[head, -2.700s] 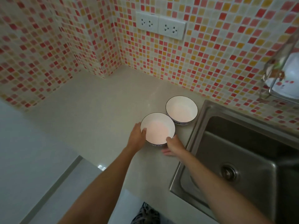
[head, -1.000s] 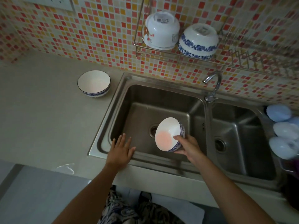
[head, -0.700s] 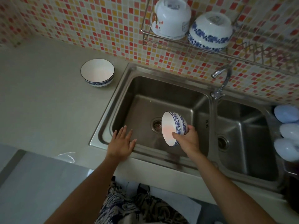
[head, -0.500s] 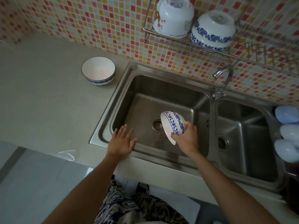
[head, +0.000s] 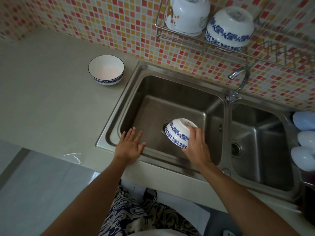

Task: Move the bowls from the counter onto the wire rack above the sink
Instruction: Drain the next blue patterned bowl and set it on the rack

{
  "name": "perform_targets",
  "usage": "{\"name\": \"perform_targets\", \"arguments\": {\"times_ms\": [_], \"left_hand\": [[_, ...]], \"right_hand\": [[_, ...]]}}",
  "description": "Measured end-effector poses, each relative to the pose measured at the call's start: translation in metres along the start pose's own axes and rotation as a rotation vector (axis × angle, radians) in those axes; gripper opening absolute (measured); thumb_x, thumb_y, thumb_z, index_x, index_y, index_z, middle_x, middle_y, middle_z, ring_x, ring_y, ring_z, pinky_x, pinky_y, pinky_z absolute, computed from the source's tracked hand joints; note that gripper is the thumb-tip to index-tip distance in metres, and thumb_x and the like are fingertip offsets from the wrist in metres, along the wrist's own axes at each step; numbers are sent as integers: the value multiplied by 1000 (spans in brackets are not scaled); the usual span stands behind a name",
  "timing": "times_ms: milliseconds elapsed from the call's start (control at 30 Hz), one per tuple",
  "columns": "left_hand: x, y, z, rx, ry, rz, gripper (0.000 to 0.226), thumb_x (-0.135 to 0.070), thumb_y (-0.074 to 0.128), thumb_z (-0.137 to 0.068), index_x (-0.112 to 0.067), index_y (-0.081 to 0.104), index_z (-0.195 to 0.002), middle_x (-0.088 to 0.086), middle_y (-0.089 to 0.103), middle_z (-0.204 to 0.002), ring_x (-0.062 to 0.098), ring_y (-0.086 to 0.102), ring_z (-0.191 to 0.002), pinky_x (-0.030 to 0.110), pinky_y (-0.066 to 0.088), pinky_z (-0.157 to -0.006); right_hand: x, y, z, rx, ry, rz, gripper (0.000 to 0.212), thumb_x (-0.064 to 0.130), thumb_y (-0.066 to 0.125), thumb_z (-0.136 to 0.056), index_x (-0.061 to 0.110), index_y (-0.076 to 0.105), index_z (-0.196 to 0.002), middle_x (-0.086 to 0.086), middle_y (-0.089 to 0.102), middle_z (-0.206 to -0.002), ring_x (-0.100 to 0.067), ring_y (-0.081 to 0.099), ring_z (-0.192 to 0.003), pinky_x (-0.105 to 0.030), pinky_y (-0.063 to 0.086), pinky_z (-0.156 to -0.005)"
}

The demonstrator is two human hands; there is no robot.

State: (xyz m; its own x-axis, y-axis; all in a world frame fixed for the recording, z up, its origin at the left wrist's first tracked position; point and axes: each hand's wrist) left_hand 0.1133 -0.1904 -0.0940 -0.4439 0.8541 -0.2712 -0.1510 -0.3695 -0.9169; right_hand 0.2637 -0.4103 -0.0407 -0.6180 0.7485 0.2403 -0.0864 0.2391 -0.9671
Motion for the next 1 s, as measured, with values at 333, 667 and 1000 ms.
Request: {"name": "perform_targets", "arguments": {"times_ms": [333, 667, 1000], "left_hand": [[-2, -3, 0, 38, 5, 0, 87, -68, -10, -78, -21, 2, -150, 8, -5, -160, 20, -10, -147, 36, -9, -116], [-11, -69, -16, -87, 44, 191, 115, -84, -24, -57, -19, -1, -149, -6, -16, -151, 16, -9, -146, 28, -5, -114], [-66, -271, -99, -654, 392, 2, 57, -37, 21, -102, -25, -9, -149, -7, -16, -156, 13, -20, -143, 28, -11, -114]], "right_hand": [[3, -13, -7, -64, 249, -227, 79, 16, 85, -57, 8, 47, -125, -9, 45, -114, -21, 49, -99, -31, 49, -86], [19, -104, -38, 84, 840, -1601, 20, 19, 64, -87, 16, 59, -106, -10, 58, -114, -30, 60, -99, -47, 60, -68], [48, -187, -68, 78, 686, -2015, 22, 23, 55, -89, 17, 58, -110, -16, 56, -119, -38, 57, -106, -57, 56, -80]]}}
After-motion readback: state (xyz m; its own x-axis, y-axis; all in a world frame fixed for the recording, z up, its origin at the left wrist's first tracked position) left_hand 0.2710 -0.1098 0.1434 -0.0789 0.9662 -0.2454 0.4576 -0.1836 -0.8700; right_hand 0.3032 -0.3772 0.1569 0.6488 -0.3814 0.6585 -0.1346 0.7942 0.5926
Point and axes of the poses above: each hand's wrist, its own z-axis away from the middle knuckle, its own y-axis out of the palm, x = y × z
